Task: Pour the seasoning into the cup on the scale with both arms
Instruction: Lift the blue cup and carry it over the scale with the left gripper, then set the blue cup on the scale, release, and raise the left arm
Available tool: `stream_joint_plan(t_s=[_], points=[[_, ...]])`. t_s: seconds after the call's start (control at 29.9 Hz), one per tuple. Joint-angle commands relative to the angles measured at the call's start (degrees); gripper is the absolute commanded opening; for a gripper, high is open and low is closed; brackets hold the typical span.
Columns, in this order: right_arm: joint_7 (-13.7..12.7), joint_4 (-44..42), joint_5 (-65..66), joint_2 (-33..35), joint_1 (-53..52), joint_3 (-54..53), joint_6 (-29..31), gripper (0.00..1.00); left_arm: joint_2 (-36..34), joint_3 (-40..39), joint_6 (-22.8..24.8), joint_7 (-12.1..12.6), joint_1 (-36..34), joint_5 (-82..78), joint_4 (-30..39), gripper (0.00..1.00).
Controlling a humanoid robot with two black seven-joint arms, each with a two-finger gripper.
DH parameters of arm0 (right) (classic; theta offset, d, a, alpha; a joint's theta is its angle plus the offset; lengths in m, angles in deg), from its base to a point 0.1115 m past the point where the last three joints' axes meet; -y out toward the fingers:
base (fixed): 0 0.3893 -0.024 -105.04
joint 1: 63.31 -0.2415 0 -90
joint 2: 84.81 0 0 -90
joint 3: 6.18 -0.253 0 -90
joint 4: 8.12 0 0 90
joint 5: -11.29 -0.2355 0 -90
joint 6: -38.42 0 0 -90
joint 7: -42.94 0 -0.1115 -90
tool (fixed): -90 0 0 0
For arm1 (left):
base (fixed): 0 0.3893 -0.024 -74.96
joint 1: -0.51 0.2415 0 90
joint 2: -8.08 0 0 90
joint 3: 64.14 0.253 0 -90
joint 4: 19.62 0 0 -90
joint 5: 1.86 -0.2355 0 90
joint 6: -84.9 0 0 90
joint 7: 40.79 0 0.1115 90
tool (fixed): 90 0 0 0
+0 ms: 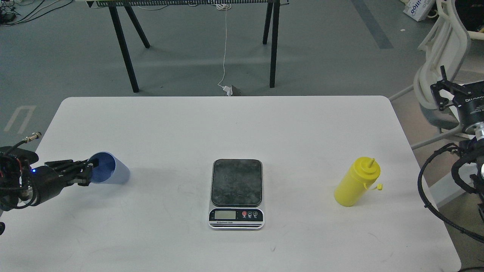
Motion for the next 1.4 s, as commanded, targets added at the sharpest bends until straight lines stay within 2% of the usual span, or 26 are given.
stream_joint_plan(t_s=[0.0,0.03,0.17,0.27,0.4,0.5,0.6,0.77,1.27,1.37], points=[[0.1,0.0,0.0,0.0,0.7,-0.6,0.0,1.00,-1.1,0.1,1.5,-0.6,-5.1,-0.3,3.7,0.03],[0.1,0.1,0.0,0.0,1.0,-0.7,0.0,1.00,-1.7,0.2,3.2,-0.6,-7.3,-0.7,5.6,0.03],[0.1,0.8,0.0,0.1,1.4,-1.0,0.0,1.00,-1.3,0.1,15.9,-0.3,-17.7,-3.0,13.7,0.03],[0.1,1.4,0.0,0.6,2.1,-2.2,0.0,1.00,2.3,0.1,24.1,0.7,-23.5,-3.6,17.5,0.03],[0.1,1.5,0.0,2.5,2.5,-2.4,0.0,1.00,12.2,0.1,31.7,3.2,-27.1,-4.3,18.2,0.03],[0.2,1.5,-0.1,2.8,3.4,-3.7,0.0,1.00,18.1,0.4,35.6,6.7,-28.0,-5.2,18.4,0.03],[0.2,1.6,-0.1,2.8,3.5,-4.3,0.0,1.00,23.8,2.4,36.8,9.2,-28.6,-11.3,18.6,0.03],[0.2,2.4,-0.1,2.8,3.6,-4.9,0.0,1.00,28.4,8.1,36.8,9.4,-28.9,-17.9,18.1,0.04],[0.2,6.1,-0.1,2.3,4.4,-6.4,0.0,1.00,28.0,8.8,36.8,9.5,-28.7,-17.3,16.1,0.10],[0.2,6.1,-0.1,2.8,4.4,-6.5,0.0,1.00,27.9,8.8,36.8,9.5,-28.6,-17.2,15.9,0.21]])
